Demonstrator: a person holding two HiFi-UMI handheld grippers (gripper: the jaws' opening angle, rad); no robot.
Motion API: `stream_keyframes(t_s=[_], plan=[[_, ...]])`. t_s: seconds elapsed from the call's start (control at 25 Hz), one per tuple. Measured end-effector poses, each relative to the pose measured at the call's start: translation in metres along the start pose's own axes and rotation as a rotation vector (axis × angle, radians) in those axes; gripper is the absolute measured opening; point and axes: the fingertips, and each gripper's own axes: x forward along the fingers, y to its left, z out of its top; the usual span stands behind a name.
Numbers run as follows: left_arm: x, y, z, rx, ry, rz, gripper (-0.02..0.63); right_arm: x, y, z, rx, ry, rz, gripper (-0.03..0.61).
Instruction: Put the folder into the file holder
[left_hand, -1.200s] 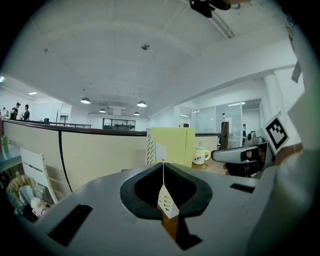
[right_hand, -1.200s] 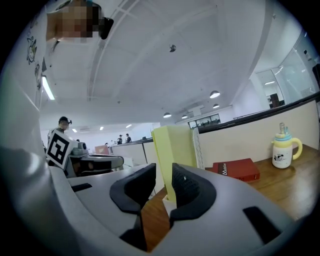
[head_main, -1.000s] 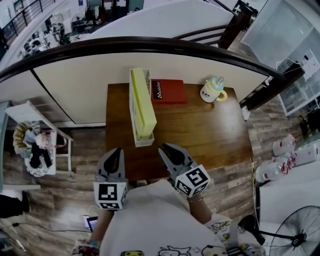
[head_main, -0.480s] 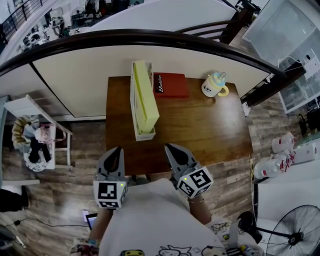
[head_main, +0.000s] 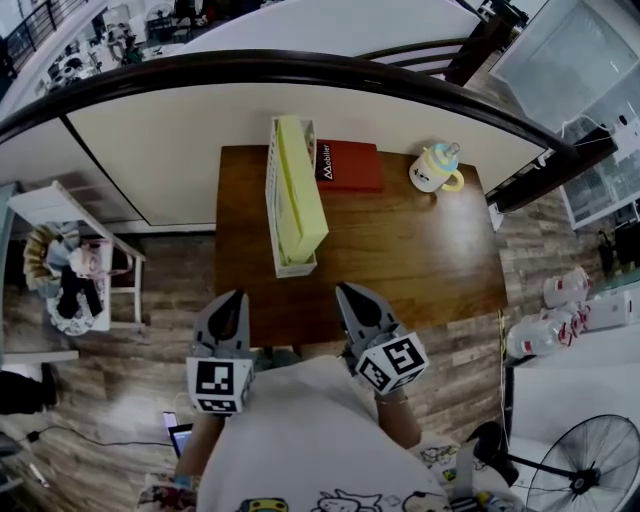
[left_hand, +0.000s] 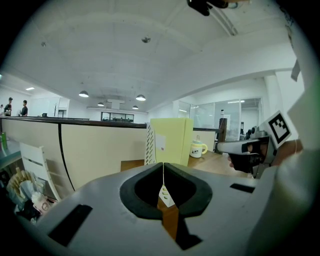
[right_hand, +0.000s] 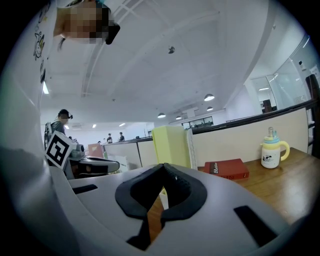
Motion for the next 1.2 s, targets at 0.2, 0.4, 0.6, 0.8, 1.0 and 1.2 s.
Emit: stream_keyframes(t_s=[0.2, 0.4, 0.6, 0.8, 1.0, 1.2], plan=[[-0.0015, 0.0035, -0.0001, -0.003, -0.001, 0.013, 0.006, 0.0037, 0.0, -0.0019, 0.001, 0.008, -0.003, 0.0], [-0.002, 0.0046, -0.0021, -0.008, 0.003, 0.021, 0.006, 0.0061, -0.0009, -0.0019, 0.003, 0.006, 0.002, 0.0], [-0.0015, 0.0046, -0.0022, -0.005, 0.005, 0.021, 0.006, 0.0071, -0.0016, -0.0013, 0.001, 0.005, 0.002, 0.0], [0.0, 0.0059, -0.0013, -0.001, 0.003, 0.018, 0.006, 0.0076, -0.0024, -0.0018, -0.003, 0.01, -0.004, 0.0], [0.0001, 0.0078, -0.0005, 0.002, 0.005, 0.016, 0.006, 0.0088, -0.0025, -0.0023, -0.004, 0.015, -0.006, 0.0], [0.0017, 0.0094, 0.0007, -0.001, 0.002, 0.015, 0.006, 0.0105, -0.0042, -0.0023, -0.011, 0.022, -0.014, 0.0]])
